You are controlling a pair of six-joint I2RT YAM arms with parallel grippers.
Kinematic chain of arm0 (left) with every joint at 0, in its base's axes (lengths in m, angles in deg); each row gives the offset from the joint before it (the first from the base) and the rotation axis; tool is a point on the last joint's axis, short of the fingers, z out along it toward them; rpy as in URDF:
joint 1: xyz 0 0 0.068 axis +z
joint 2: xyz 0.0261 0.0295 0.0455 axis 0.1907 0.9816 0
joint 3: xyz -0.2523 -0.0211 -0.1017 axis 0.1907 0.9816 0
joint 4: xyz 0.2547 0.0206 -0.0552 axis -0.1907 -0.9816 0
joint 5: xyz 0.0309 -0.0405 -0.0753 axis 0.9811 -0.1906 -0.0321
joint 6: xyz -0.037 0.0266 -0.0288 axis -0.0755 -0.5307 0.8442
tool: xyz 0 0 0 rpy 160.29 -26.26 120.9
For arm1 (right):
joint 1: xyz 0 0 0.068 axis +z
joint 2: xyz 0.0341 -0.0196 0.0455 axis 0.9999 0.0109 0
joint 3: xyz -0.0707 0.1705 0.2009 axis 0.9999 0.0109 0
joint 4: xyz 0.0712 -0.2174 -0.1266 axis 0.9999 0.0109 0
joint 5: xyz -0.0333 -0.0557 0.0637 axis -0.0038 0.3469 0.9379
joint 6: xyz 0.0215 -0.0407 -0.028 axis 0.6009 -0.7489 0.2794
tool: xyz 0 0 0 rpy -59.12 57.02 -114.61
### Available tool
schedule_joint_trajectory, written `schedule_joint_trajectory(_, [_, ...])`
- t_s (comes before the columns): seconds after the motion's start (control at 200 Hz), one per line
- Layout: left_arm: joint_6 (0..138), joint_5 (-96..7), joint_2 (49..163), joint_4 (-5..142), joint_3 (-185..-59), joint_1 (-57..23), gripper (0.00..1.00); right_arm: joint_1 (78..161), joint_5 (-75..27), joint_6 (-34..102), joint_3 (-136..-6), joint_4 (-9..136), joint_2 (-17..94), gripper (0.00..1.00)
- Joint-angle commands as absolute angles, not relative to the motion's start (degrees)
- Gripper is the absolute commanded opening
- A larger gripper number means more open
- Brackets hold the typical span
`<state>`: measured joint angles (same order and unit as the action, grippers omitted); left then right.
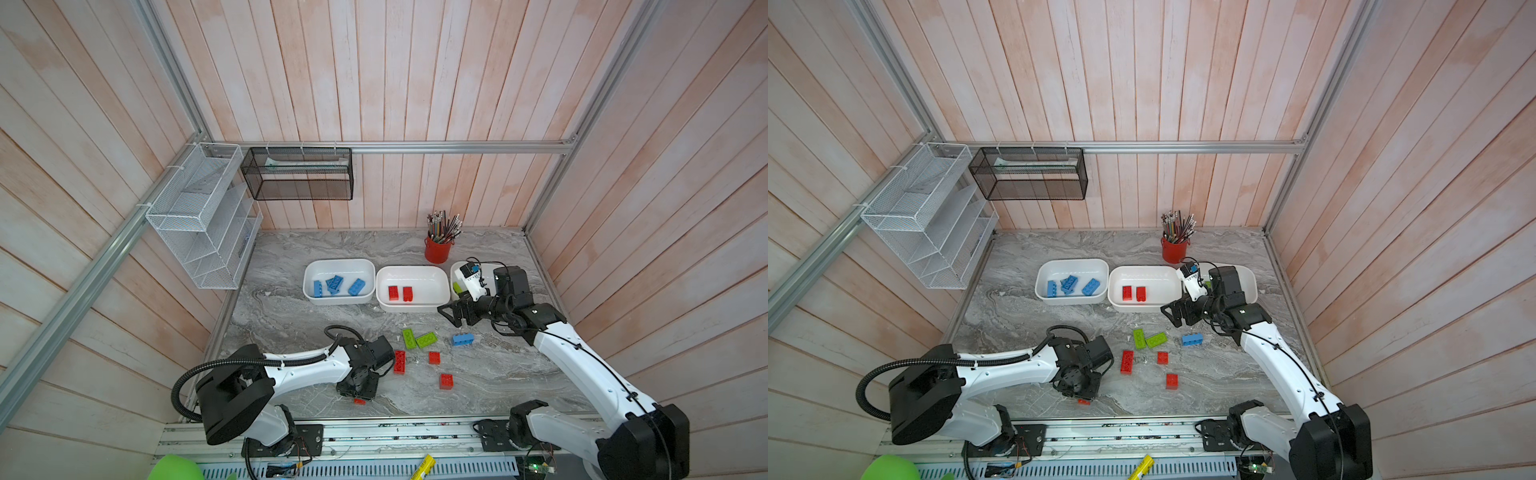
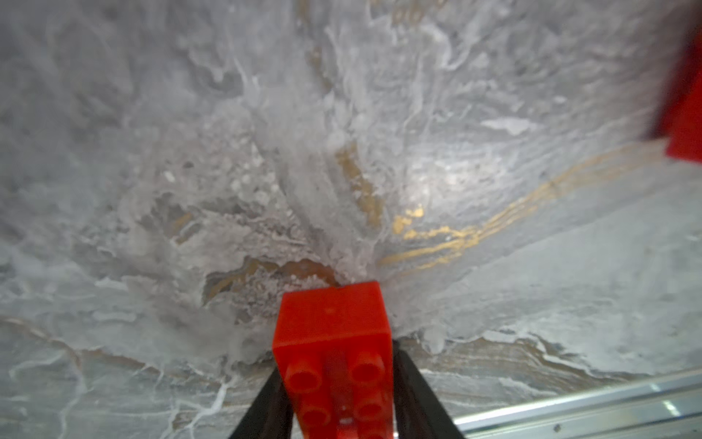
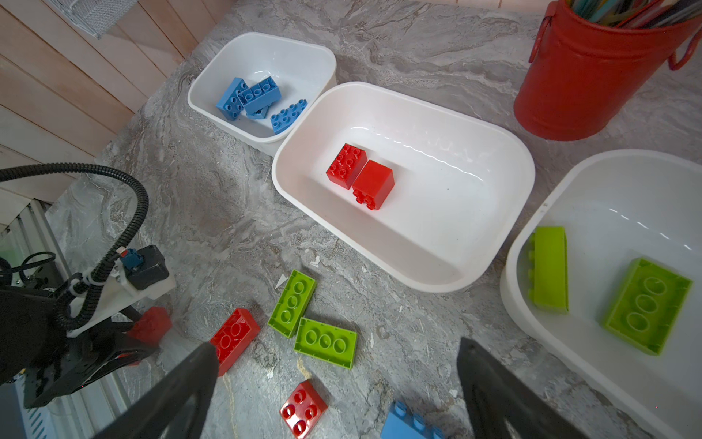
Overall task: Sort the legos into containers by color
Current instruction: Pick up the lego from the middle-left of the table.
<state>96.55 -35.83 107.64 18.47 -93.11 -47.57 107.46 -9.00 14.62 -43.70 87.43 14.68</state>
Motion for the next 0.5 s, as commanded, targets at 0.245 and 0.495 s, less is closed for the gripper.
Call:
schedule_joint_trajectory(0.245, [91.66,-32.73,108.74,14.63,-102.04,-45.62,0.27,107.74,-8.06,13.42,-44.78,89.18,14.02,0.98])
schedule_joint_trajectory(0.495, [77.02,-33.94,112.36,13.10,-121.13,-33.78,0.26,106.89,-8.09,13.93,-45.03,87.83,13.71,0.98])
